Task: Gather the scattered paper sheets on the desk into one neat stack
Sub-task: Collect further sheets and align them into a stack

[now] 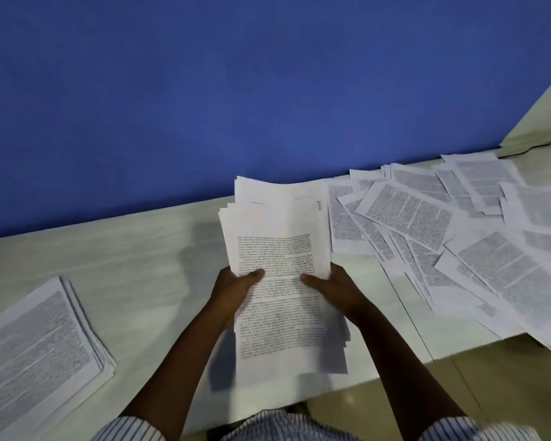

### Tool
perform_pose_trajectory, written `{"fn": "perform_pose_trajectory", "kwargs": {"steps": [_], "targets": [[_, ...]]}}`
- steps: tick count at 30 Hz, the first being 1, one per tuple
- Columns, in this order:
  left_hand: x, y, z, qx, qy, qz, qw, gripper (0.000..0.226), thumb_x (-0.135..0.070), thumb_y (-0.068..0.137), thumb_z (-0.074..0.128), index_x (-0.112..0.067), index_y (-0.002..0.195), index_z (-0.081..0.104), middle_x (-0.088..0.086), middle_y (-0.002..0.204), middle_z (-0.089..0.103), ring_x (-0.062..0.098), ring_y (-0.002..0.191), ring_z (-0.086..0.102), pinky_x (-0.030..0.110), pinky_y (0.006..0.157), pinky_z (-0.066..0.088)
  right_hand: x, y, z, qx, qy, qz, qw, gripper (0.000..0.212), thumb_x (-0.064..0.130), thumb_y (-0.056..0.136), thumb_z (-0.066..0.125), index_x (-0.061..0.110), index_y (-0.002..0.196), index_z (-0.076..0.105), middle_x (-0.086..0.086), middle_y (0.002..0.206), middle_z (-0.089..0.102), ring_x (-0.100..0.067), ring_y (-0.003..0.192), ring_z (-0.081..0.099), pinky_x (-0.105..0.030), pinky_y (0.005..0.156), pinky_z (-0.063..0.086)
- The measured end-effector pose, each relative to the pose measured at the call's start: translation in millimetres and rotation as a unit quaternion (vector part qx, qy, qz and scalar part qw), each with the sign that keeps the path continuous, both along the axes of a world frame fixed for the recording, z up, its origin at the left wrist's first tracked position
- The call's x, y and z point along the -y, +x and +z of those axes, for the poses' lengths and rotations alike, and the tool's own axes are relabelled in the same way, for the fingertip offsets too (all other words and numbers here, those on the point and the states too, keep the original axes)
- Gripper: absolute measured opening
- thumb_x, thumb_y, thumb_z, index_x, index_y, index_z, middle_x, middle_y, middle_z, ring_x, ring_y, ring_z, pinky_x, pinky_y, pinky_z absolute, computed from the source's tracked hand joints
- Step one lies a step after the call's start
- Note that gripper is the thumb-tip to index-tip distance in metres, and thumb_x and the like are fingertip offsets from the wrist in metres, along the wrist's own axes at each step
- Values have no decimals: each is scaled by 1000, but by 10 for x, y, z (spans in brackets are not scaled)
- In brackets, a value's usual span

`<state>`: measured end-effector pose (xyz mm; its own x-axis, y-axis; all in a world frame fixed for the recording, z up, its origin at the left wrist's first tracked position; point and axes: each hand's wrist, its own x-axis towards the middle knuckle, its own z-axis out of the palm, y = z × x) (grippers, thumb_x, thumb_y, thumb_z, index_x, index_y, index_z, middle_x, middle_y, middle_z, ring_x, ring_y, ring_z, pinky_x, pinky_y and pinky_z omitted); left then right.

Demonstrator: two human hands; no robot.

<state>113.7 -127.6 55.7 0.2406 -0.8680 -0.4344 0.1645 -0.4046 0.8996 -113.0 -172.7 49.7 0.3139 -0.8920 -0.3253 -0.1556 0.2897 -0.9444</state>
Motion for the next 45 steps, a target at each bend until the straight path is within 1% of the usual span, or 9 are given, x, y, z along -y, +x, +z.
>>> {"fn": "perform_pose_trajectory", "kwargs": {"steps": [8, 12, 16, 24, 28, 31, 37, 42, 45], "targets": [[265, 253, 666, -128, -153, 73, 977, 45, -8, 82, 77, -10, 126, 65, 11, 124, 70, 29, 113, 67, 45, 97, 53, 6, -85, 44, 123, 86, -177, 973, 20, 24, 86, 76, 13, 102, 73, -10, 110, 74, -22, 96, 71, -42, 91, 55], [308, 275, 952, -179, -232, 14, 956, 73, -23, 68, 90, -12, 134, 60, 14, 134, 63, 32, 122, 62, 49, 101, 50, -102, 217, 78, 374, 175, -205, 887, 43, 39, 92, 62, 22, 131, 61, -10, 130, 67, -30, 124, 60, -53, 109, 42], [244, 378, 1177, -170, -242, -23, 955, 66, -36, 70, 87, -21, 129, 63, 9, 131, 66, 27, 118, 64, 45, 93, 55, -95, 498, 335, 478, 148, -173, 849, 75, 41, 75, 84, 25, 141, 53, -12, 141, 58, -35, 133, 51, -57, 111, 39], [-4, 766, 1231, -117, -206, 38, 971, 36, -3, 87, 71, -19, 119, 68, 5, 122, 71, 27, 112, 68, 44, 91, 56, -346, 1046, 509, 391, 60, -237, 887, 44, 18, 97, 59, 15, 140, 53, -11, 133, 64, -33, 125, 58, -53, 100, 50], [-228, 1142, 1258, -263, -253, -28, 931, 70, -25, 79, 80, -14, 142, 51, 13, 134, 63, 31, 122, 62, 51, 99, 52, -624, 1319, 647, 476, 83, -230, 845, 34, 23, 101, 52, 17, 133, 60, -11, 120, 70, -28, 103, 70, -47, 86, 58], [-372, 1217, 1179, -216, -230, -20, 949, 57, -23, 85, 75, -13, 138, 55, 13, 131, 66, 31, 119, 64, 49, 97, 54, -758, 1524, 678, 489, 94, -227, 837, 41, 26, 98, 56, 17, 139, 56, -12, 134, 63, -31, 116, 64, -50, 94, 54], [-577, 1433, 906, -71, -155, 13, 985, 25, -5, 89, 71, -19, 108, 71, 3, 110, 76, 25, 106, 71, 43, 94, 55, -1006, 1640, 562, 319, 40, -259, 911, 45, 12, 89, 70, 12, 133, 60, -10, 127, 68, -31, 115, 66, -51, 98, 52], [-925, 2043, 838, -68, -130, -34, 989, 40, -7, 80, 77, -12, 119, 68, 7, 116, 74, 28, 107, 70, 45, 96, 53, -1138, 1369, 612, 168, 30, -173, 970, 39, 19, 91, 68, 16, 130, 62, -8, 112, 73, -20, 91, 68, -33, 77, 55], [-1231, 2225, 733, -64, -97, -53, 992, 47, -14, 77, 80, -10, 122, 67, 10, 117, 73, 32, 107, 70, 48, 97, 53, -1210, 1576, 746, 171, 49, -56, 982, 52, 31, 90, 68, 13, 137, 56, -10, 125, 69, -27, 109, 66, -39, 89, 53]]}}
